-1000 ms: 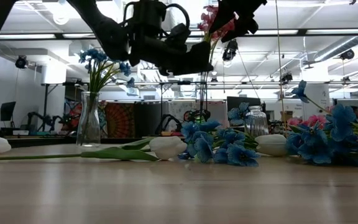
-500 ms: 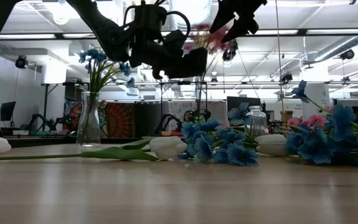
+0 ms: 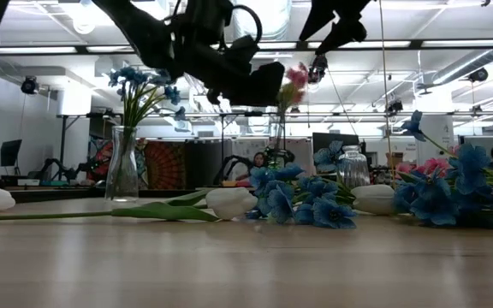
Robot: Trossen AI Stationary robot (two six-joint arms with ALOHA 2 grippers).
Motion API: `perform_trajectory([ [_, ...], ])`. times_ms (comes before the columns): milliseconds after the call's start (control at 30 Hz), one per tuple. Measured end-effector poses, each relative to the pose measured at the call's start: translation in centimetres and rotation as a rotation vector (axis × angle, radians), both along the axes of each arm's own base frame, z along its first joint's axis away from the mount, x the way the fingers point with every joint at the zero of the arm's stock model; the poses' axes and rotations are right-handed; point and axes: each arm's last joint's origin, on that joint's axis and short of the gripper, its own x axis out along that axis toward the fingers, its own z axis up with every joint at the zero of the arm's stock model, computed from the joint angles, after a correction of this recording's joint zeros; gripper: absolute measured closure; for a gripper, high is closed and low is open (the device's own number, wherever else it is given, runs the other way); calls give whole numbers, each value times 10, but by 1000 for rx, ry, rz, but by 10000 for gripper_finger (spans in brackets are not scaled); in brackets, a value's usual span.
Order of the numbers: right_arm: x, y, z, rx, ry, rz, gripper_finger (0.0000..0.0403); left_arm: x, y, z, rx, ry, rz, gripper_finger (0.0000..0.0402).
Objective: Sort flowers into vase by color
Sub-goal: Put the middle right white flower into the right transparent vase
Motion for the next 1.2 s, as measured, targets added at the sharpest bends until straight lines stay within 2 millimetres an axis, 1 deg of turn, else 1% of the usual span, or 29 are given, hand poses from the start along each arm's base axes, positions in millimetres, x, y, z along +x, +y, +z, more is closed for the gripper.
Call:
perform_trajectory([
  [167, -10, 4, 7, 4, -29, -8, 53, -8, -20, 17, 4, 41, -48, 288],
  [267, -15, 9, 8, 28, -18, -10, 53, -15, -34, 28, 10, 79, -88, 288],
  [433, -18, 22, -2, 111, 71, -11, 53, -31, -62, 47, 6, 129, -157, 288],
  [567, -20, 36, -12, 191, 172, -12, 53, -48, -88, 58, -8, 192, -217, 288],
  [700, -22, 53, -26, 246, 267, 3, 53, -69, -115, 66, -43, 247, -290, 288],
  [833, -24, 70, -44, 263, 372, 48, 53, -91, -140, 68, -80, 294, -360, 288],
  [1033, -27, 97, -84, 335, 528, 164, 55, -122, -173, 67, -115, 339, -564, 287],
  [1133, -30, 108, -102, 384, 580, 150, 61, -135, -187, 64, -134, 369, -670, 287],
  [1200, -34, 114, -115, 423, 616, 131, 65, -140, -194, 62, -144, 400, -702, 287],
])
